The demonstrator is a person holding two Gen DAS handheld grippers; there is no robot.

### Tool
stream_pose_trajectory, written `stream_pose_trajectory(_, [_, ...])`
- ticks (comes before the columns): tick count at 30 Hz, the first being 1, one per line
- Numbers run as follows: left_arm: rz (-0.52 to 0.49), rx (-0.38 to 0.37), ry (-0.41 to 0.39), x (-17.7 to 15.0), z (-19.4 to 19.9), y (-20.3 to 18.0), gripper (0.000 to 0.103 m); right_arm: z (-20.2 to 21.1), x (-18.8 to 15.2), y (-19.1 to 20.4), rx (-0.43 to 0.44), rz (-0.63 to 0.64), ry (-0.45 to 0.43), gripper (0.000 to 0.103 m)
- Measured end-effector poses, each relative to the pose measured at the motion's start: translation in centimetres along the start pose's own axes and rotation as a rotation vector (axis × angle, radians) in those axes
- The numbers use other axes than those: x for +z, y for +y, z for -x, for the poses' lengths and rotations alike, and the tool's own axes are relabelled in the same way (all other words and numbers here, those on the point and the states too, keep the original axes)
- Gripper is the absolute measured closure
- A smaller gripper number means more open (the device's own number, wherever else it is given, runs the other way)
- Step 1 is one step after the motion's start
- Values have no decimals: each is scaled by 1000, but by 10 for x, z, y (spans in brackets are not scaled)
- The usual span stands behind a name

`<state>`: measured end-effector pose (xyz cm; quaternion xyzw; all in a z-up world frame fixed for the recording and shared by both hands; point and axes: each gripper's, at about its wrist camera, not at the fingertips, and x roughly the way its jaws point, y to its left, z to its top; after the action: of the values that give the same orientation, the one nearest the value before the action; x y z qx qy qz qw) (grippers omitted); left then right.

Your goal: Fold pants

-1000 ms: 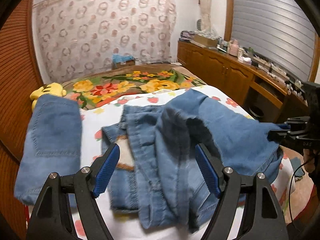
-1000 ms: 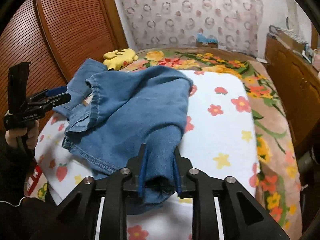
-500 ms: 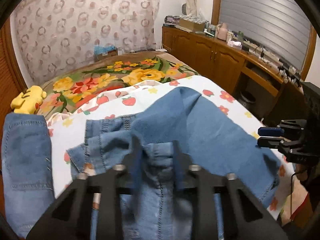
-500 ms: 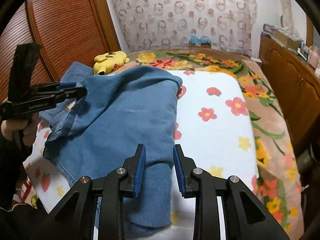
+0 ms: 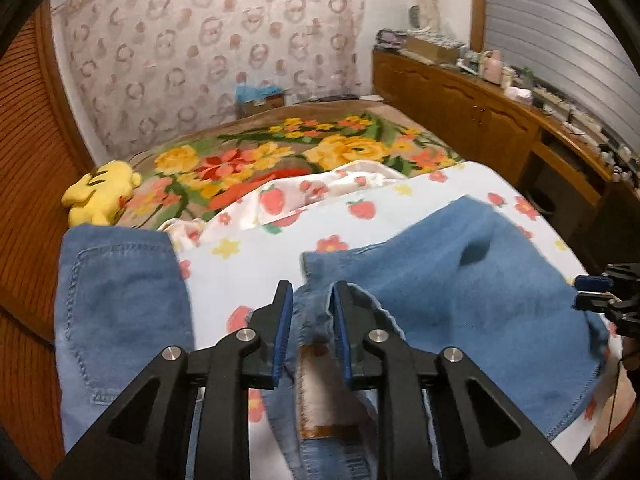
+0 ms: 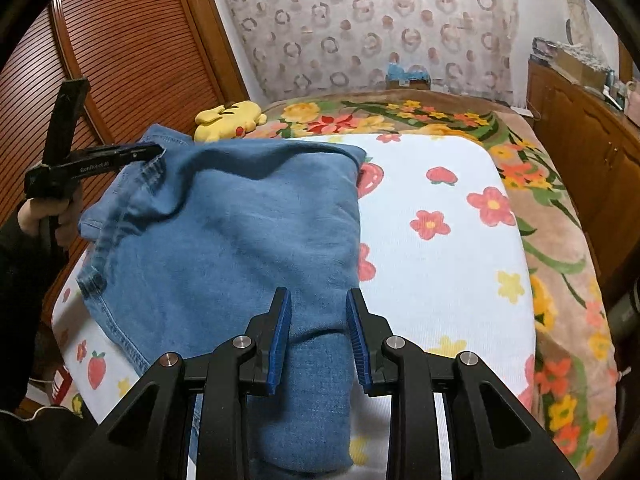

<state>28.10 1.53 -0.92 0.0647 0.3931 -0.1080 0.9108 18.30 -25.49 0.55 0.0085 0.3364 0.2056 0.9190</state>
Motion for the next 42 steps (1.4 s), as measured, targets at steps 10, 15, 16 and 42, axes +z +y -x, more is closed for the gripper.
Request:
stream_pose_trajectory(10, [21, -77, -59, -27, 29, -17, 50, 9, -10, 8, -32, 20, 14, 74])
stream_pose_trajectory(15, [-16, -88, -42, -24, 19, -35, 50, 10, -5, 3, -57, 31, 18, 63])
stream_pose_trajectory(16, [-16, -90, -38, -23, 16, -35, 50, 11, -2, 2, -66, 38, 16, 60])
stream_pose_trajectory(42, [33, -19, -3, -36, -3, -13, 43, 25, -34, -7, -54, -40, 87, 56])
